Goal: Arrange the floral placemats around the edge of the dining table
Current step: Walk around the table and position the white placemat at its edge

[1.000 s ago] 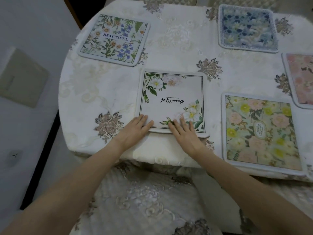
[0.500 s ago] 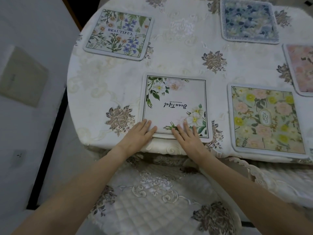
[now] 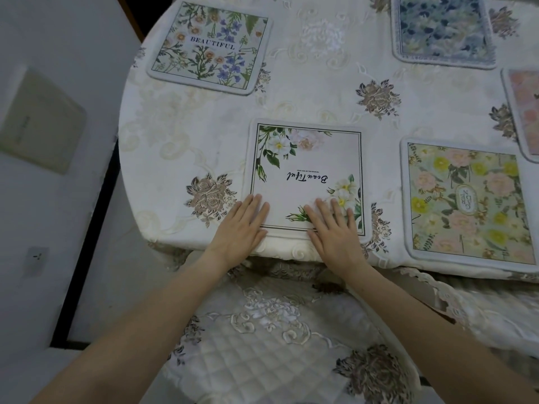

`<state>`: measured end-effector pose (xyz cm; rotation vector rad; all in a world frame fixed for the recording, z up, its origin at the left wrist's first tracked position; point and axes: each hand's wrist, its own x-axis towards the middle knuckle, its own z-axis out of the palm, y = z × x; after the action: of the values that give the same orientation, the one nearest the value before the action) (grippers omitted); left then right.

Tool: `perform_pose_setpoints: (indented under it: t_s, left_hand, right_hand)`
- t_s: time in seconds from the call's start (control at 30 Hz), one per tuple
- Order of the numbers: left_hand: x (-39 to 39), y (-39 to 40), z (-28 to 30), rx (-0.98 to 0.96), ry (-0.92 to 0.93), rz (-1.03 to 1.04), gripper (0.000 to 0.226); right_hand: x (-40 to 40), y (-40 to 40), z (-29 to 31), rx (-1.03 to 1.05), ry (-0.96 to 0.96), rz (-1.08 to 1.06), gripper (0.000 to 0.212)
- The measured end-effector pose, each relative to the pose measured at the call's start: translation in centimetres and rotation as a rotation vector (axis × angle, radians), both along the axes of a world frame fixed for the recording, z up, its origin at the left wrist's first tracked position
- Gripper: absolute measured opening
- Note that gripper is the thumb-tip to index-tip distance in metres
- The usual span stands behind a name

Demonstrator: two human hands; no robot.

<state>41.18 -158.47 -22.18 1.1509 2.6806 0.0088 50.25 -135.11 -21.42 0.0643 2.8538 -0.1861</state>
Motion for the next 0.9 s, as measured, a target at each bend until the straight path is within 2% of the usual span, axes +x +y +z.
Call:
perform_pose_setpoints:
  t_s: [0.2,0.37,0.53,0.7,0.9]
  left_hand:
    - [-0.1,0.2,0.7,0.003,-0.035,0.013,0.057]
    - [-1.3,0.7,3.8,0.133,-0.070,0.051,0.053]
    - [-1.9,0.6,9.5,0.316,0.031,0.102,0.051]
    - [-1.2,-0.6,15.5,0.404,0.181,0.161,0.055]
    - [2.0,-3.6,18.0,0.436,0.265,0.327,0.054]
  right_hand:
    - [-0.1,-0.1,0.3,-0.082,0.023,-0.053,0.052]
    - [-0.9,-0.8,2.7,-0.188,0.091,-0.177,0.051]
    - [-1.6,-2.2,7.9,-0.220,0.243,-0.201,0.052]
    - [-1.7,-3.3,13.9,-0.162,0.377,-0.144,0.055]
    - [-0.7,-4.8,17.6,-0.166,0.454,-0.058,0.055]
